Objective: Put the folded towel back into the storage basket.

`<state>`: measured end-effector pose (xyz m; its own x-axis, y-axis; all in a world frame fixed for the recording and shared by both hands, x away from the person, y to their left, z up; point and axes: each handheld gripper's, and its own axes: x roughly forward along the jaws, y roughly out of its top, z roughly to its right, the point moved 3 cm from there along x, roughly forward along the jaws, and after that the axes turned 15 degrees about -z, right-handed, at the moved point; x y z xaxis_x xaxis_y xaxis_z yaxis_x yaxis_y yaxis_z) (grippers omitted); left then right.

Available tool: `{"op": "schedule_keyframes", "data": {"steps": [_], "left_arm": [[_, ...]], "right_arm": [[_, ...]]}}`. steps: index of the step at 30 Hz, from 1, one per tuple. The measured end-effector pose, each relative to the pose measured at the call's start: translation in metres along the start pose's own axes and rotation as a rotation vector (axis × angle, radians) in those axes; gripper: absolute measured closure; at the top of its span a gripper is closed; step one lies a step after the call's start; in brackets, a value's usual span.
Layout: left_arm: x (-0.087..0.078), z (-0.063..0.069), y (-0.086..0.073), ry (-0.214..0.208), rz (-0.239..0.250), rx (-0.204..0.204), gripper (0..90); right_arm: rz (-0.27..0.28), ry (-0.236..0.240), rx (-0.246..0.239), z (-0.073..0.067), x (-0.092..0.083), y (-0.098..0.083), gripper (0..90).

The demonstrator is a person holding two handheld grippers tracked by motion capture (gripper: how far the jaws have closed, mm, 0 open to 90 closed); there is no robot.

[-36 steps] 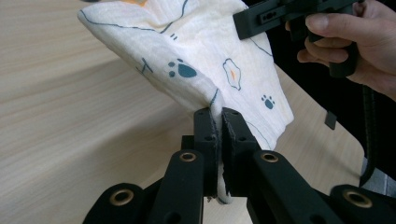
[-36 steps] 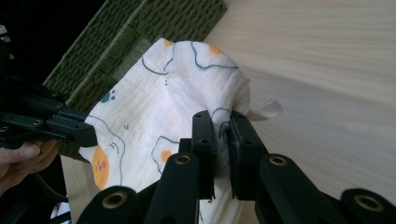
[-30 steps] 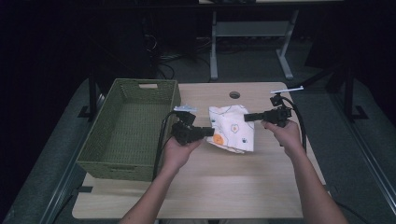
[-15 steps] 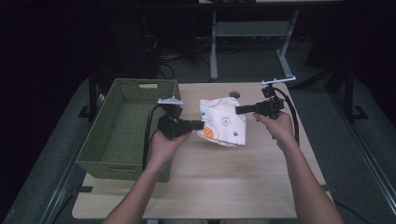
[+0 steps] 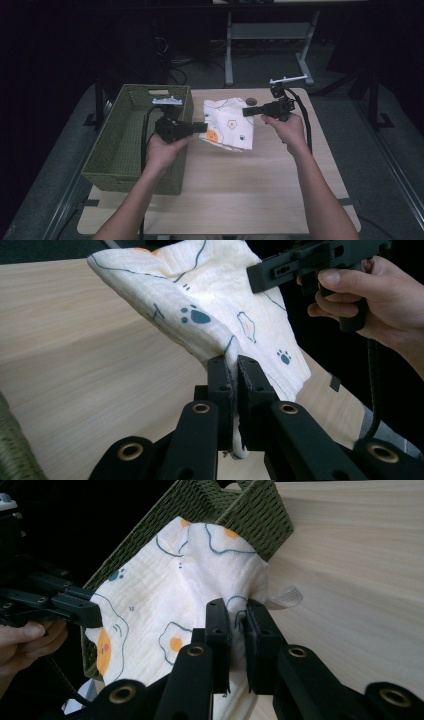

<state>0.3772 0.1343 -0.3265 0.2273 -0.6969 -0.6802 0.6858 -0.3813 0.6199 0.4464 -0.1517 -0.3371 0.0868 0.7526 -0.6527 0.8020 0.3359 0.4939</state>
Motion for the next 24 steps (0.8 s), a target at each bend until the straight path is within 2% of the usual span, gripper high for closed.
{"op": "schedule_keyframes", "data": {"steps": [17, 24], "left_arm": [[-0.036, -0.016, -0.007, 0.023, 0.016, -0.013, 86.3], [-0.047, -0.023, -0.009, 0.027, 0.018, -0.019, 86.3]], "right_arm": [[-0.026, 0.006, -0.034, -0.029, 0.021, 0.027, 81.9], [-0.033, 0.012, -0.042, -0.036, 0.028, 0.036, 81.9]]}}
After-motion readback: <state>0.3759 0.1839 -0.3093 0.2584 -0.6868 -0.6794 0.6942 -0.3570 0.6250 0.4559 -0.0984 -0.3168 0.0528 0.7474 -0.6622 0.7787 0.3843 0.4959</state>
